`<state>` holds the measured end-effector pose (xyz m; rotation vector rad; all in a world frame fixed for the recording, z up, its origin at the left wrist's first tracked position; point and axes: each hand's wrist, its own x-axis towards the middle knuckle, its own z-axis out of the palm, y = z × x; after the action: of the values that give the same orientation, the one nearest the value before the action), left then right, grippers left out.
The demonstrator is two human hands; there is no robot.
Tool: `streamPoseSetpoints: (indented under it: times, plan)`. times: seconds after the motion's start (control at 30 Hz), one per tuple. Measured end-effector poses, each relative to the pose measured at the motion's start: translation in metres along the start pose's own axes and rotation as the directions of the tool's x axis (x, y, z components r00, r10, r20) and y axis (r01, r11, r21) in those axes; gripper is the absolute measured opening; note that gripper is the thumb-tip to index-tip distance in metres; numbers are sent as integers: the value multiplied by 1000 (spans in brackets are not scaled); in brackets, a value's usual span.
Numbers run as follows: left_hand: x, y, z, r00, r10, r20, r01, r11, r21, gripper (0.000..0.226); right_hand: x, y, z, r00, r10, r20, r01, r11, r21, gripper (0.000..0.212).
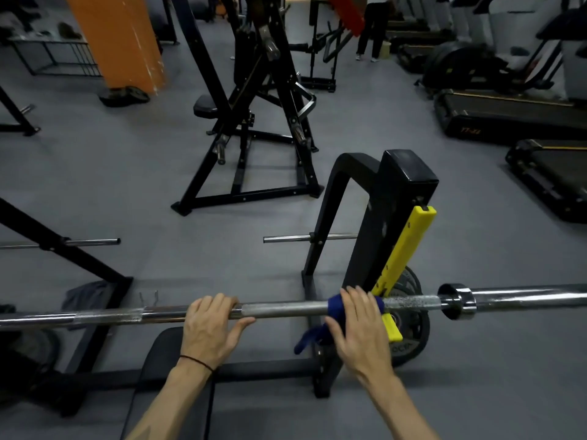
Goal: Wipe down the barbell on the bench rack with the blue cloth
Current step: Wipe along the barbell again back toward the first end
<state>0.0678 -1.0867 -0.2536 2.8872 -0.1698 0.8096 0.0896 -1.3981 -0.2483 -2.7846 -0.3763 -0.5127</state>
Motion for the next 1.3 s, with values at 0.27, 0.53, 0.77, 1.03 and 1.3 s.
streamPoseSetpoints:
  times: [0.27,0.53,0.77,1.03,1.3]
  plan:
    - [16,-13,-5,983,95,157,-94,996,-12,50,8,-54,14,985,-157,77,151,985,79,74]
    - [38,-11,-21,923,8,385,-15,1000,14,83,8,-62,22,964,266,1,-265,961,84,82]
    - [14,-21,-12,976,143,164,-135,989,-56,56,-2,-20,-2,992,-104,78,105,994,-5,71]
    - [9,-15,-7,991,101,90,-95,993,-64,50,7,-102,24,978,210,0,-208,968,142,77]
    - [9,-17,-9,991,114,76,-110,993,-45,45,-2,-35,8,953,300,-50,-298,953,52,73]
